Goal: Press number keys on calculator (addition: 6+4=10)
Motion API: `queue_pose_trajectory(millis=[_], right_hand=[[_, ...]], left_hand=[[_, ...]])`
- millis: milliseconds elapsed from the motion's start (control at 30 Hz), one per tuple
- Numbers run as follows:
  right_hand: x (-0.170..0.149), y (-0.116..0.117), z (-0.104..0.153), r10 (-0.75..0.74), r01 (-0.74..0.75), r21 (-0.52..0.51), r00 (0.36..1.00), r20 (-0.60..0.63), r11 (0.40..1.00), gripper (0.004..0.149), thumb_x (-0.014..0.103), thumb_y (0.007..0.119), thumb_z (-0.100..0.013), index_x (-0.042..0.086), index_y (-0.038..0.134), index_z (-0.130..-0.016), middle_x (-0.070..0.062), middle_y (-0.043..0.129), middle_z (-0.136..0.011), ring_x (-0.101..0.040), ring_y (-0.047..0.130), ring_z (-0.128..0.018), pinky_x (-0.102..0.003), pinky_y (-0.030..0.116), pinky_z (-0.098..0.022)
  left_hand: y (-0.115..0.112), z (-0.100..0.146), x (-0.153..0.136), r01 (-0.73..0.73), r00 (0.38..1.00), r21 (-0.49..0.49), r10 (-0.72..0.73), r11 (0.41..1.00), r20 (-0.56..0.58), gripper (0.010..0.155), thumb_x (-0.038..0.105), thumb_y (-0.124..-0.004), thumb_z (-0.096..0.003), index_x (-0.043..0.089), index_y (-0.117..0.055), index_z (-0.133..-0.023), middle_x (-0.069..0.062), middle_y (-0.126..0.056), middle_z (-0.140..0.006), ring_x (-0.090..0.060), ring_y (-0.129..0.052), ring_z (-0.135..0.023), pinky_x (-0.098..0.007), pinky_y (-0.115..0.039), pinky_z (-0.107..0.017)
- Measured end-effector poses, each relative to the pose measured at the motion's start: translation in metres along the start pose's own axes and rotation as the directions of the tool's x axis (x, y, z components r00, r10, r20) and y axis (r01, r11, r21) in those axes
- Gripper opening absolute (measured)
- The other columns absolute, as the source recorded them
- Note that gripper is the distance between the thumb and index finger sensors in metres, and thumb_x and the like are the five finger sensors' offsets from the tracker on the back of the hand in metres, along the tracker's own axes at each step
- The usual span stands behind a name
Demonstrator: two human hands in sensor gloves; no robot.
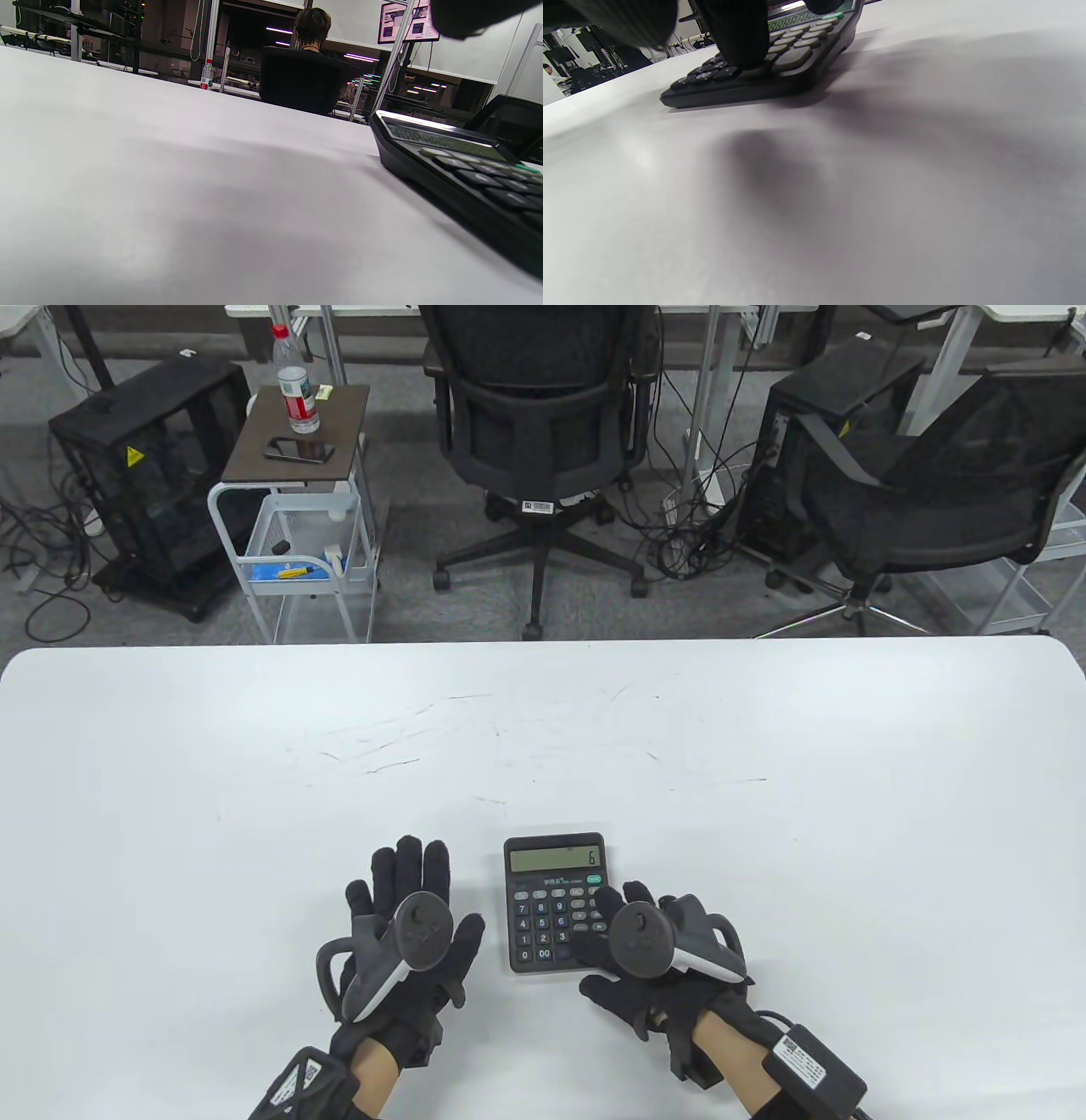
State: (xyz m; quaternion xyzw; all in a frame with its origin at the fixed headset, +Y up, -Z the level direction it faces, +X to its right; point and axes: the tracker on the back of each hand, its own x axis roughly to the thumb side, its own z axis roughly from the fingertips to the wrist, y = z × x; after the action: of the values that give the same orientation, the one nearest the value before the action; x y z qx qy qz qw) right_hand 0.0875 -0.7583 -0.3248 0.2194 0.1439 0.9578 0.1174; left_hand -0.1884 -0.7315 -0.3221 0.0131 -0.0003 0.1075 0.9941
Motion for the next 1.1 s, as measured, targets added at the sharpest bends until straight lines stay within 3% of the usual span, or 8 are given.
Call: queue_pose_trajectory(millis=[567,700,867,1100], right_hand=[[0.004,0.005,0.0,0.012,-0.012,-0.033,1.0,0.023,0.999,0.063,0.06,0.071,-0.041,0.037,0.065,-0.099,-0.009,0.034,-0.119,-0.046,0.026,-0.106,-0.067,0.031,-0.072],[0.011,0.005,0.0,-0.004,0.009,-0.074,0.998,0.07,0.997,0.068,0.061,0.071,-0.04,0.038,0.057,-0.103,-0.009,0.032,-0.119,-0.045,0.025,-0.107,-0.067,0.029,-0.072],[0.029,0.006,-0.011,0.076,-0.074,-0.074,0.997,0.03,0.995,0.074,0.063,0.069,-0.041,0.041,0.042,-0.106,-0.01,0.021,-0.119,-0.046,0.019,-0.106,-0.066,0.026,-0.072],[0.048,0.003,-0.031,0.119,-0.118,-0.052,0.993,0.006,0.992,0.075,0.064,0.068,-0.04,0.043,0.04,-0.106,-0.009,0.018,-0.119,-0.045,0.017,-0.106,-0.065,0.025,-0.072]], left_hand=[[-0.001,0.001,0.004,0.029,1.0,0.001,-0.029,1.0,0.011,0.086,0.067,-0.069,-0.0429,0.033,-0.027,-0.109,0.004,-0.025,-0.122,-0.03,-0.025,-0.114,-0.06,-0.025,-0.079],[-0.001,0.0,0.004,0.031,0.999,-0.002,-0.031,1.0,0.01,0.086,0.067,-0.069,-0.0428,0.033,-0.027,-0.109,0.004,-0.025,-0.122,-0.03,-0.025,-0.114,-0.06,-0.025,-0.079],[-0.002,0.001,0.005,0.036,0.999,-0.006,-0.036,0.999,0.013,0.086,0.067,-0.069,-0.043,0.033,-0.027,-0.109,0.004,-0.026,-0.122,-0.03,-0.025,-0.114,-0.06,-0.025,-0.079],[-0.002,0.001,0.006,0.039,0.999,-0.008,-0.039,0.999,0.015,0.086,0.067,-0.069,-0.043,0.032,-0.027,-0.109,0.004,-0.026,-0.122,-0.03,-0.025,-0.114,-0.06,-0.025,-0.079]])
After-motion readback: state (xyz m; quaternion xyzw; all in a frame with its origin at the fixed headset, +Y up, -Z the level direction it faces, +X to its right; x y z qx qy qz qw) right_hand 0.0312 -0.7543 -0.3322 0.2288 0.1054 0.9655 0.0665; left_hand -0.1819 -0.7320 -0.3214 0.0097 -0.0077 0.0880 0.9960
